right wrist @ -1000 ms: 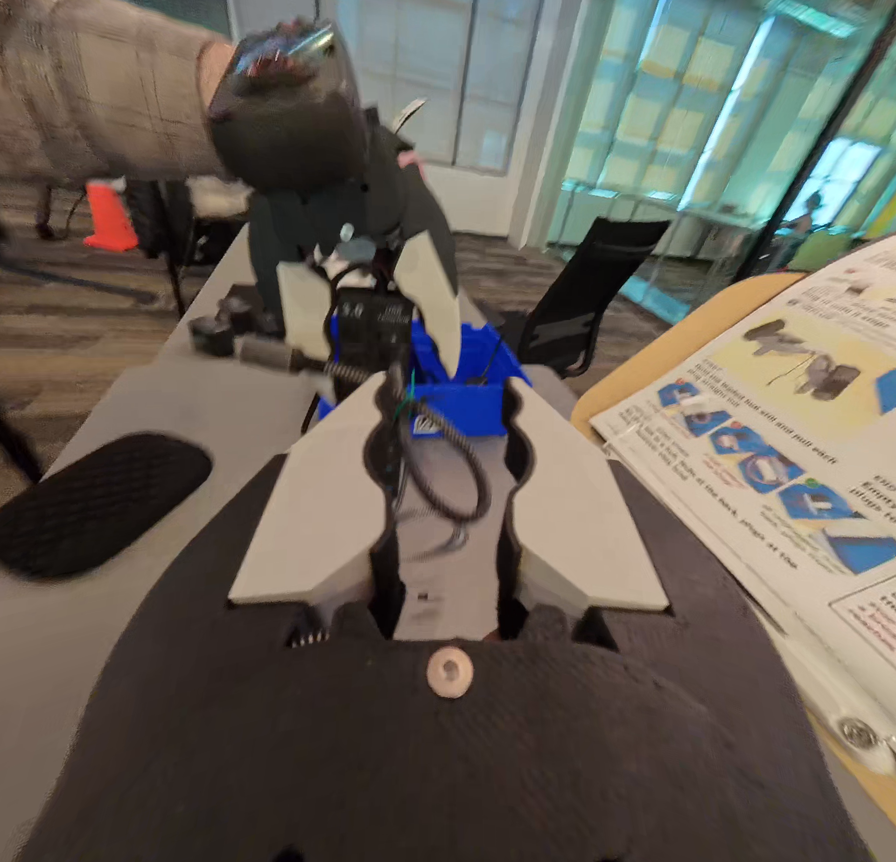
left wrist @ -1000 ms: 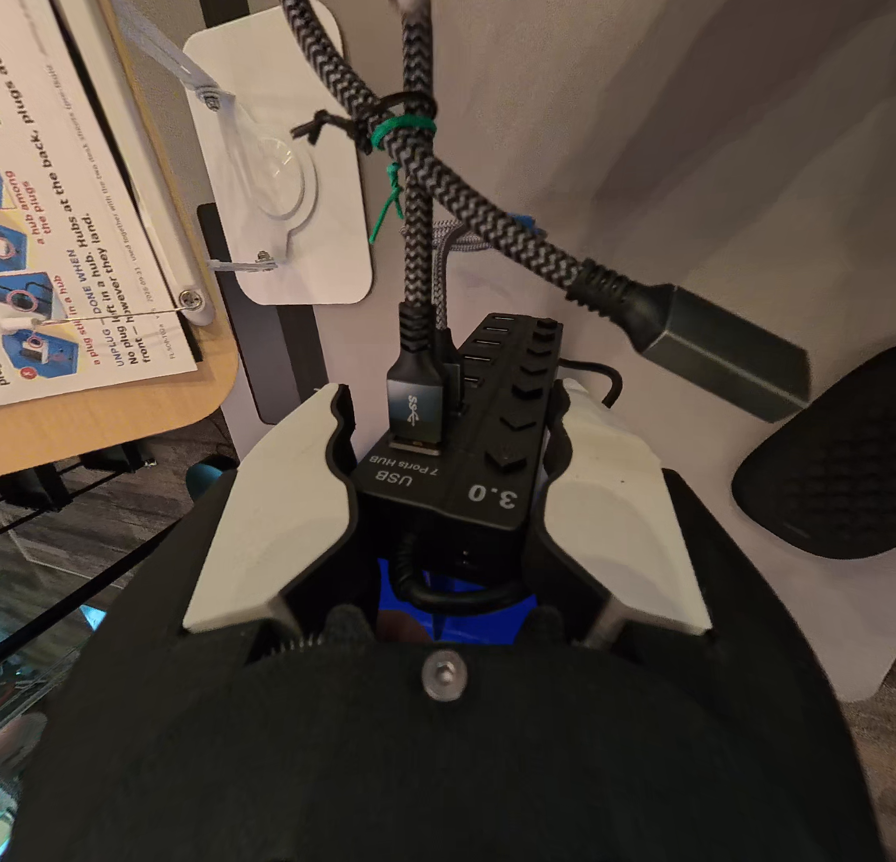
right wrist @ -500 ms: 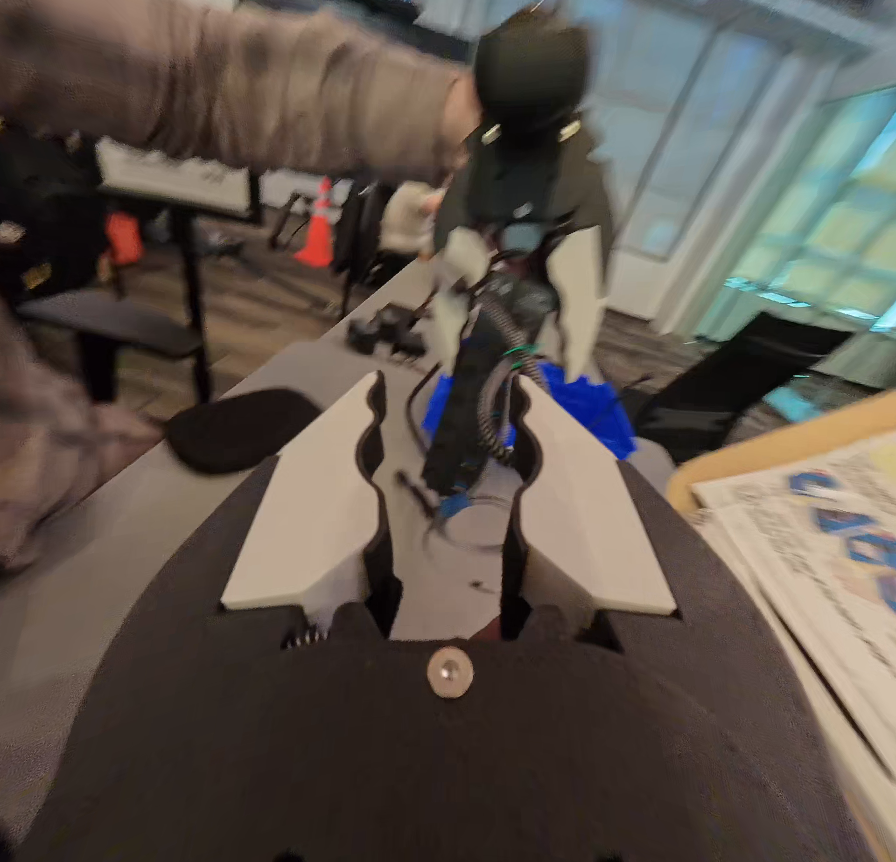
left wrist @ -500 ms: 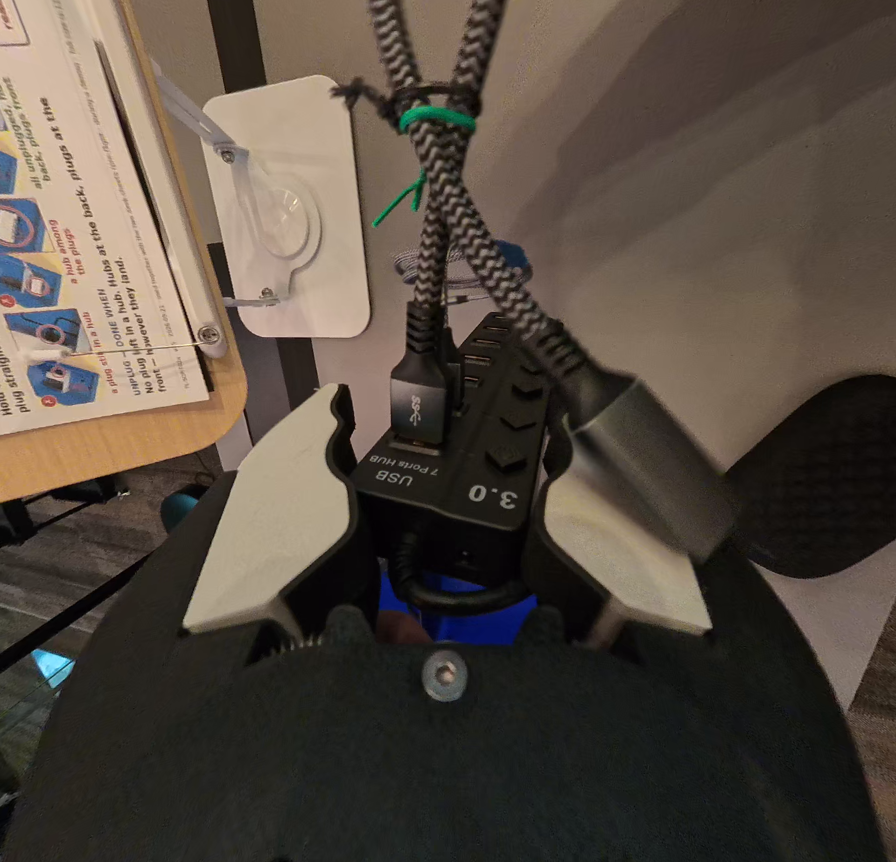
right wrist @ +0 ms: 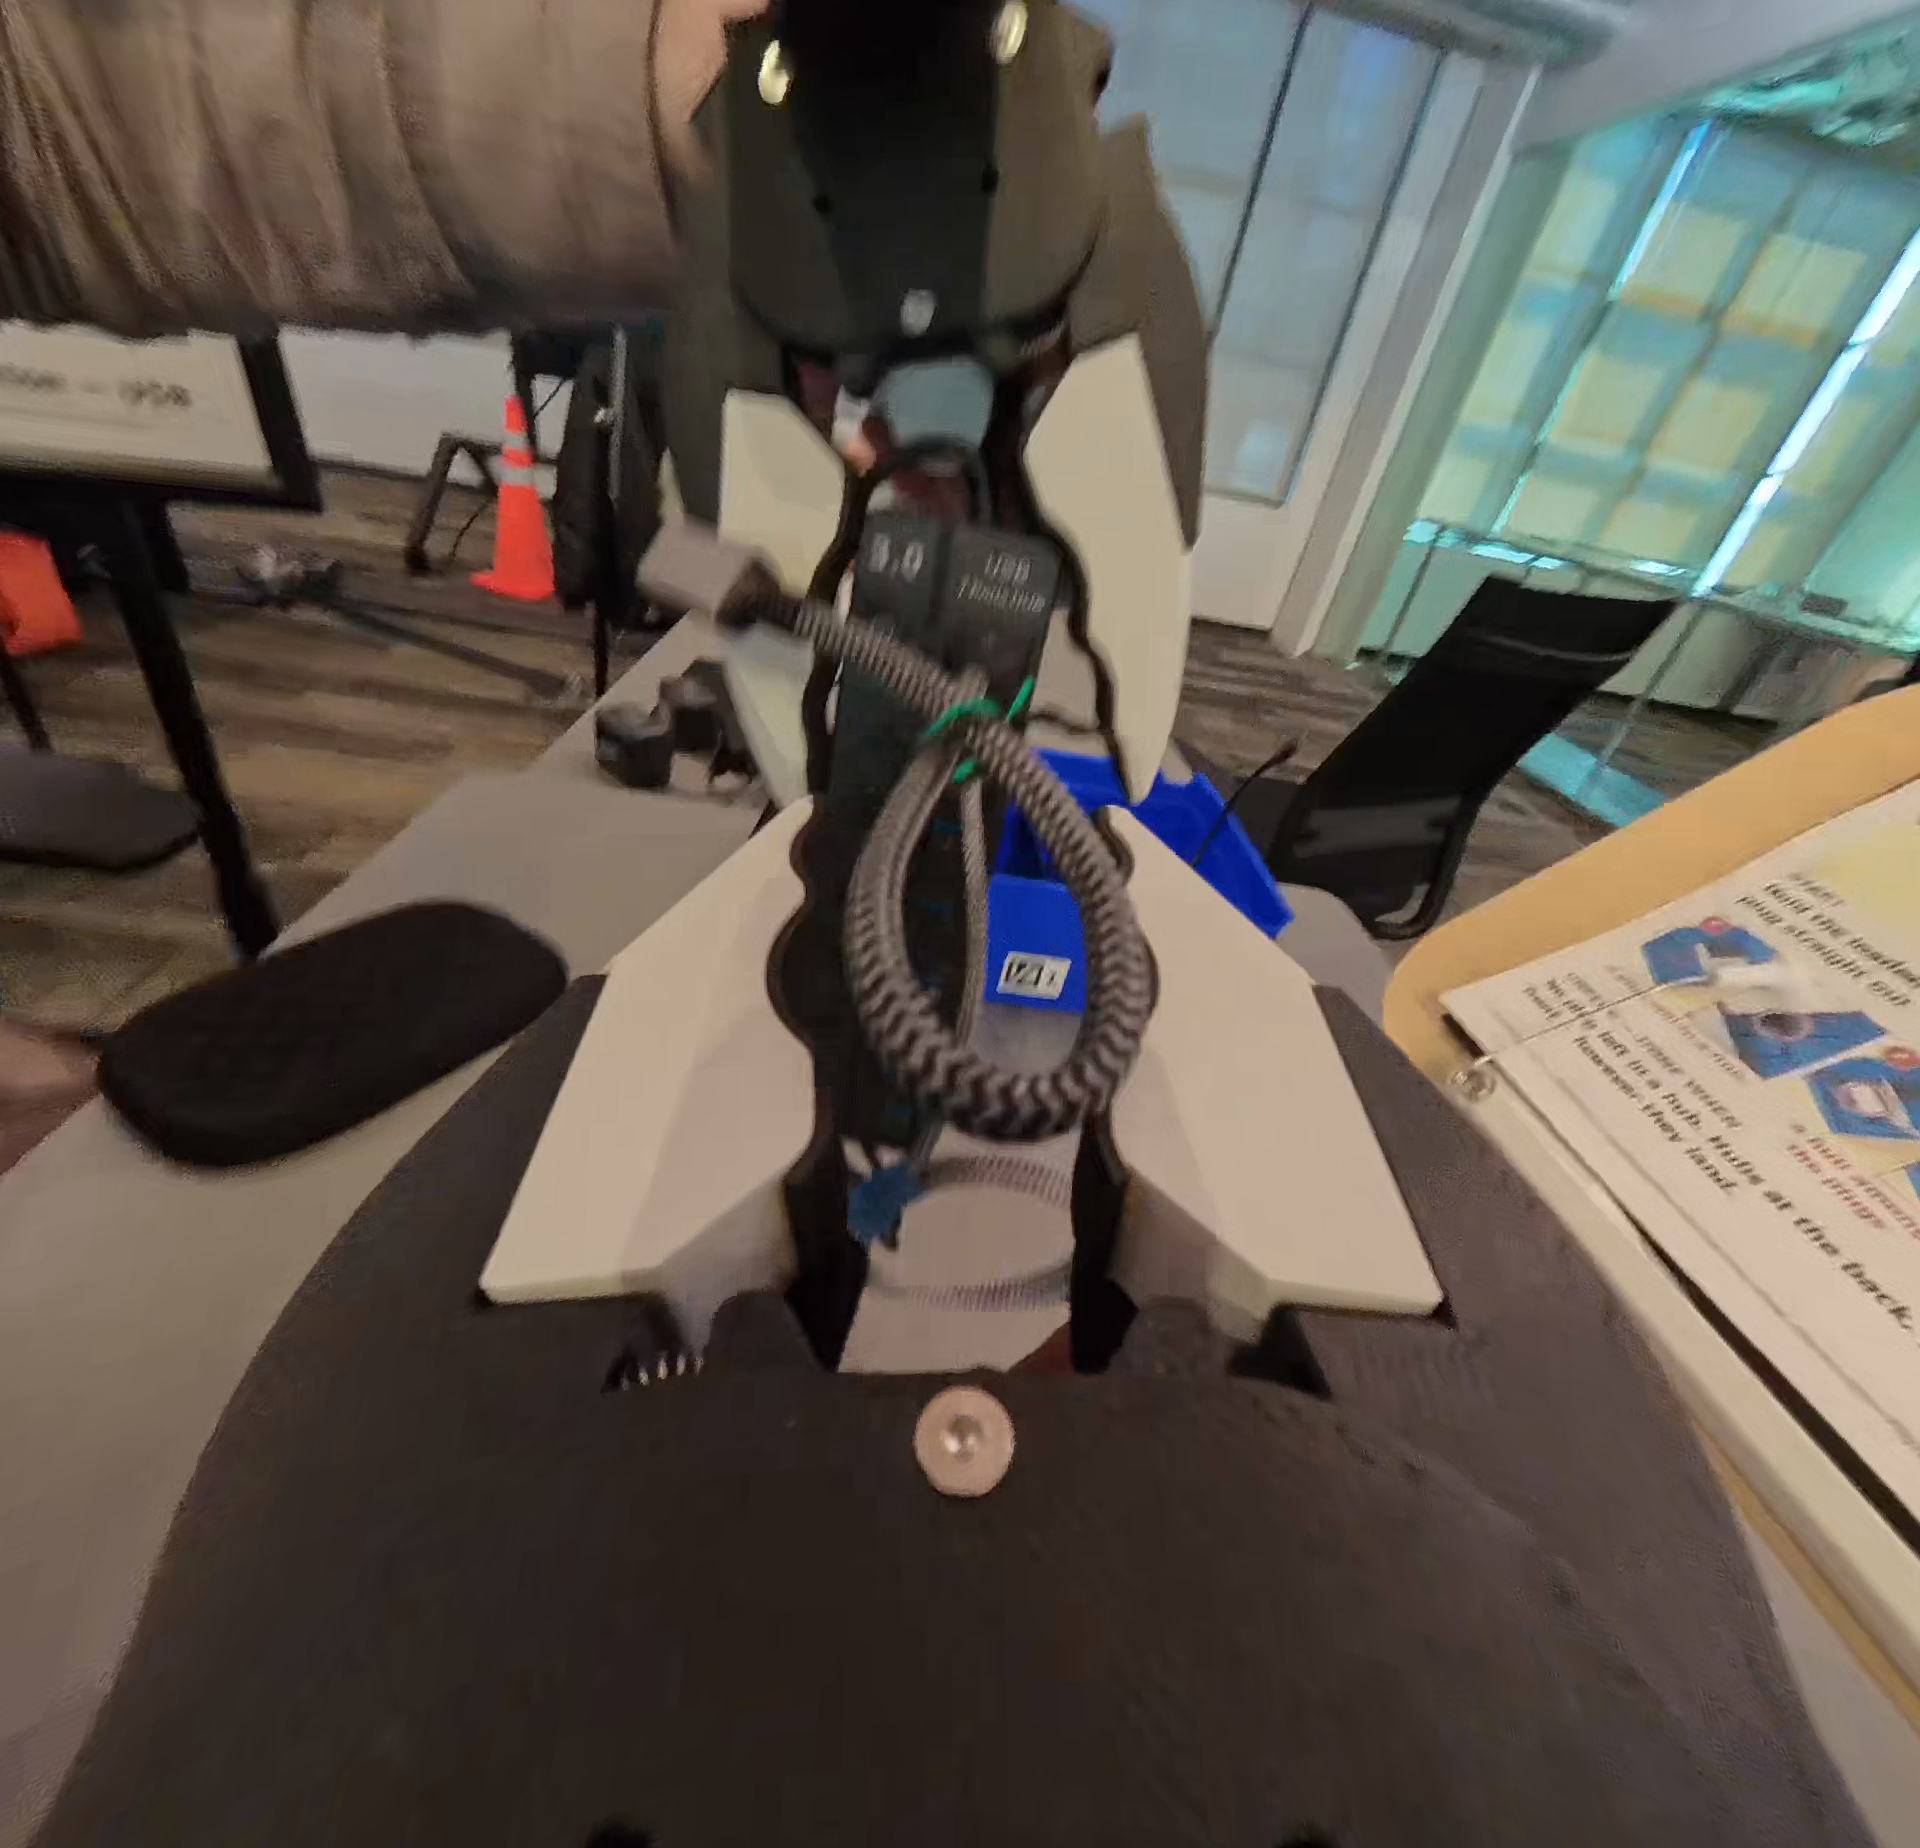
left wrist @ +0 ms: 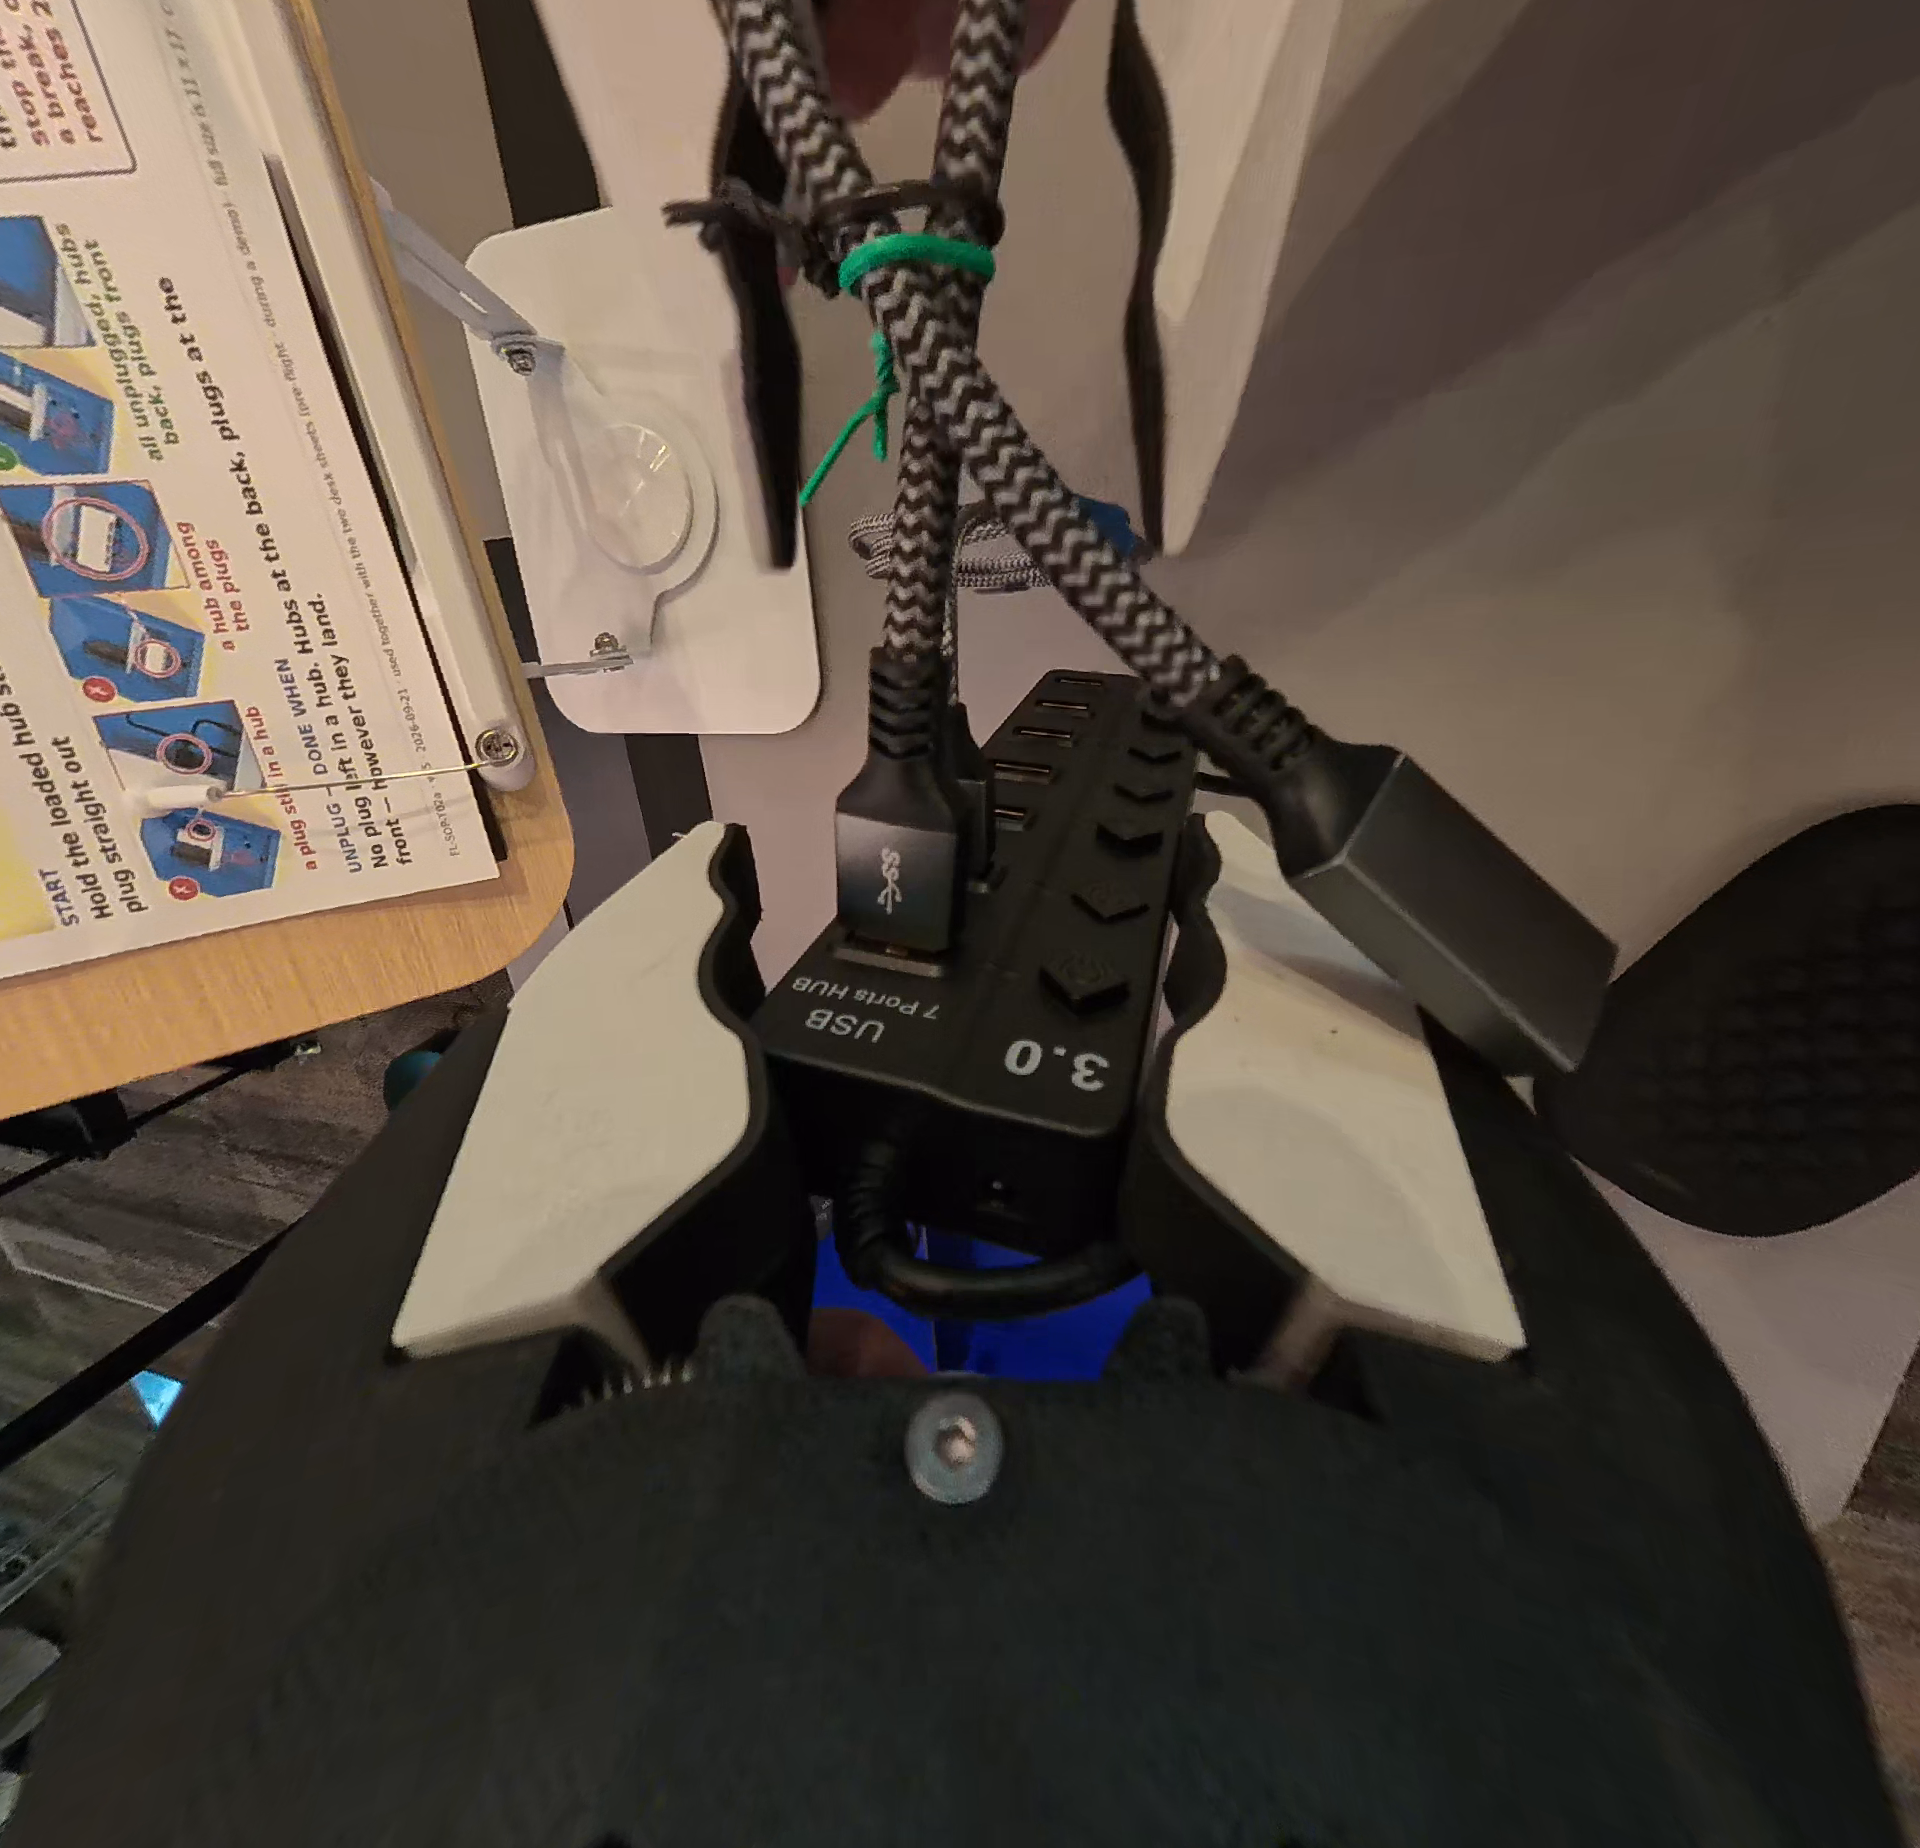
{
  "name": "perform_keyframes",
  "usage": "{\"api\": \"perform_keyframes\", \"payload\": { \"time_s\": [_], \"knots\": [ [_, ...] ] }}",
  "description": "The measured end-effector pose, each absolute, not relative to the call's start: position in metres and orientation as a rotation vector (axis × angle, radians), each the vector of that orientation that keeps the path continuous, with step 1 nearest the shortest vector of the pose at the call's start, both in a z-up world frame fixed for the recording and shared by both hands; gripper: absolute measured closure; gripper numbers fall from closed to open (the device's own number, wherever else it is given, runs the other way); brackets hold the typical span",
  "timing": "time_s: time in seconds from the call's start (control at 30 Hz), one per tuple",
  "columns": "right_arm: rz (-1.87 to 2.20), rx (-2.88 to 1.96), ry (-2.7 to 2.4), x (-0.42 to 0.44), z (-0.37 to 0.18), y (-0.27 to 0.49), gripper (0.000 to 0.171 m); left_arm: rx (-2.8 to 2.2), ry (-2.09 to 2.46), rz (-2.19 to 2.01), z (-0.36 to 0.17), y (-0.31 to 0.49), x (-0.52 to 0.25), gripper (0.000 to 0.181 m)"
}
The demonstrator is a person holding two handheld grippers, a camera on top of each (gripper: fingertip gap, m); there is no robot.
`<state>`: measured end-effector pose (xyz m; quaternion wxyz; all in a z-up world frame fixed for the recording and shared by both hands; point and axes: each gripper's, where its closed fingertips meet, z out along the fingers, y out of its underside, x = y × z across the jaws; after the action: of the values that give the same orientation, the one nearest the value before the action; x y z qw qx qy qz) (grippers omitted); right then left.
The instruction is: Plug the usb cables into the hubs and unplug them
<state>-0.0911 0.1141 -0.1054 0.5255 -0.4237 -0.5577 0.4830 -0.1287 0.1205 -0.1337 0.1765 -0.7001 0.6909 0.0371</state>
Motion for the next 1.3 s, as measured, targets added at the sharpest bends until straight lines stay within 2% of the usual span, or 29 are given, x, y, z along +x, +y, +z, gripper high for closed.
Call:
{"api": "perform_keyframes", "payload": {
  "time_s": [0.1, 0.17, 0.23, 0.33, 0.4, 0.63, 0.67, 0.8, 0.9, 1.3],
  "knots": [
    [1.253, -1.020, -1.208, -0.098, -0.084, 0.113, 0.129, -1.986, 1.989, 0.108, -0.138, 0.119, -0.126, 0.104],
    [1.225, -1.059, -1.238, -0.103, -0.090, 0.112, 0.132, -1.989, 2.007, 0.139, -0.140, 0.121, -0.128, 0.104],
    [1.178, -1.088, -1.269, -0.109, -0.097, 0.112, 0.126, -2.003, 2.018, 0.135, -0.142, 0.120, -0.129, 0.104],
    [1.188, -1.080, -1.250, -0.117, -0.097, 0.109, 0.128, -2.007, 2.029, 0.107, -0.146, 0.117, -0.125, 0.104],
    [1.161, -1.102, -1.221, -0.122, -0.100, 0.115, 0.139, -2.002, 2.047, 0.126, -0.147, 0.117, -0.123, 0.105],
    [1.142, -1.185, -1.227, -0.128, -0.103, 0.113, 0.149, -1.985, 2.096, 0.230, -0.150, 0.120, -0.127, 0.105],
    [1.135, -1.199, -1.232, -0.128, -0.105, 0.115, 0.156, -1.987, 2.088, 0.232, -0.149, 0.121, -0.127, 0.104],
    [1.126, -1.194, -1.207, -0.129, -0.103, 0.117, 0.157, -1.972, 2.074, 0.257, -0.145, 0.124, -0.128, 0.104],
    [1.165, -1.192, -1.197, -0.131, -0.102, 0.115, 0.148, -1.975, 2.081, 0.268, -0.145, 0.123, -0.129, 0.104],
    [1.164, -1.165, -1.180, -0.132, -0.099, 0.114, 0.157, -1.985, 2.072, 0.250, -0.148, 0.123, -0.130, 0.105]
  ]
}}
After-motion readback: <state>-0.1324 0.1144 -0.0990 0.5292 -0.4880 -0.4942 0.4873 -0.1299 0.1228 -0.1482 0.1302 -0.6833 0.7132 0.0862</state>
